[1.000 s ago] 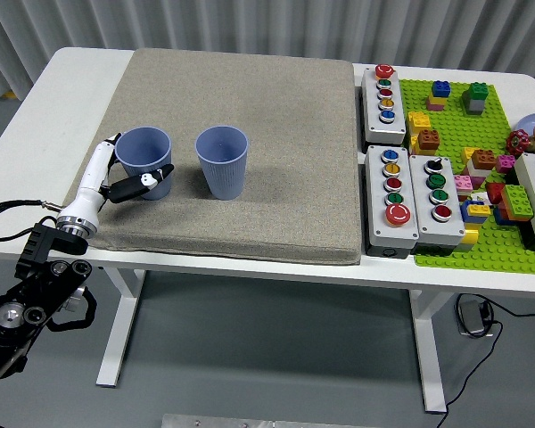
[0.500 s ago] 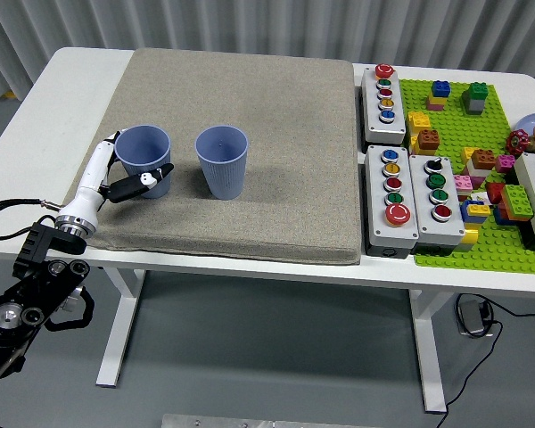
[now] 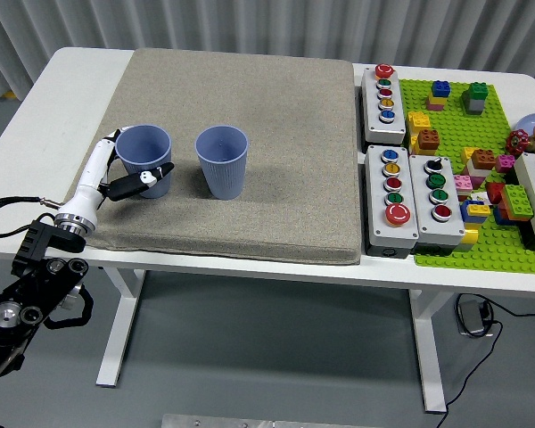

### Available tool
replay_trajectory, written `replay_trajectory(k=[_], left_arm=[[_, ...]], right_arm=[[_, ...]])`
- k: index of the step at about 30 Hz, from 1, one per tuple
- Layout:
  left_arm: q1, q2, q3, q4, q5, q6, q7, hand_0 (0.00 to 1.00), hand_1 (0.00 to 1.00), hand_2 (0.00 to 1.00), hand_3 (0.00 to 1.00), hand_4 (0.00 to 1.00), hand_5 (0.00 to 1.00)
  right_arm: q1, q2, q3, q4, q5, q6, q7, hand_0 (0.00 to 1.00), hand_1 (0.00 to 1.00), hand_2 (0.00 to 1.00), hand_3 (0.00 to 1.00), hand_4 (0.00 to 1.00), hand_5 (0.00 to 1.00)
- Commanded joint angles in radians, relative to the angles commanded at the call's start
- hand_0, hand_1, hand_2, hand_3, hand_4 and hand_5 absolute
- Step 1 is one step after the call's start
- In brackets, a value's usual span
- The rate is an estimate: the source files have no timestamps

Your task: Pick cup pour cup place

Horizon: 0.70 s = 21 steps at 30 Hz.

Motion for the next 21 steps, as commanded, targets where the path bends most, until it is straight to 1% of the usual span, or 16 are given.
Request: replay_trajectory(k=[5, 6, 21], left_arm=[[-0.003, 0.001, -0.002, -0.005, 0.004, -0.004, 0.0, 0.725, 0.761, 0.873, 0.833, 0.957, 0.415], [-0.003, 0.001, -0.003, -0.006, 0.006, -0.006, 0.001, 0.767, 0.798, 0.937, 0.903, 0.962, 0.416], [0.001, 0.001, -0.019, -0.012, 0.022, -0.021, 0.007, 0.782, 0.808, 0.952, 0.909, 0.962, 0.42]], right_arm=[[0.003, 0.0, -0.002, 0.0, 0.0, -0.001, 0.0, 0.693, 0.66, 0.604, 0.592, 0.002, 0.249], [0.003, 0.0, -0.003, 0.0, 0.0, -0.001, 0.0, 0.693, 0.66, 0.602, 0.592, 0.002, 0.249], [0.003, 0.0, -0.001, 0.0, 0.0, -0.002, 0.0, 0.693, 0.66, 0.603, 0.591, 0.002, 0.249]])
